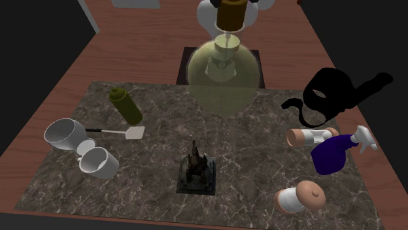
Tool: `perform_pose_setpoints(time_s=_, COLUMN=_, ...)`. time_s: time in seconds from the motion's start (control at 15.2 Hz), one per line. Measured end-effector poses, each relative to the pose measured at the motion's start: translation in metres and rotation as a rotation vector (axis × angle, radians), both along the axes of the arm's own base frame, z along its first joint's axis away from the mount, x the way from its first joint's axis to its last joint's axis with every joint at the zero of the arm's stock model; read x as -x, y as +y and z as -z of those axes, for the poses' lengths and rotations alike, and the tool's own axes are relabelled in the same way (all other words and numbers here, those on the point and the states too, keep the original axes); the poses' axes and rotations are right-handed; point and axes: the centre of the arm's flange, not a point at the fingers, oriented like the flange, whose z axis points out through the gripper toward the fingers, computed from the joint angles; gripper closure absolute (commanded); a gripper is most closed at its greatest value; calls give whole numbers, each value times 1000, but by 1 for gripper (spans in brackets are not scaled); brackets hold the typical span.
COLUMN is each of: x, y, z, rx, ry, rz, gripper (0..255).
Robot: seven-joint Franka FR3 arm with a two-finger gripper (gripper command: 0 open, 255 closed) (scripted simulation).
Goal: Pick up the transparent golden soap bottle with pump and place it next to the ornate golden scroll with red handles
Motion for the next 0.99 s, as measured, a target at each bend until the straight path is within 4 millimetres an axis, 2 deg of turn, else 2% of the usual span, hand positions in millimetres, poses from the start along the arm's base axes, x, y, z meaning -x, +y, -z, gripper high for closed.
perform_pose_setpoints(time_s=0.99, x=-3, y=199, z=-3, rx=0, ry=0, rz=1, gripper=255)
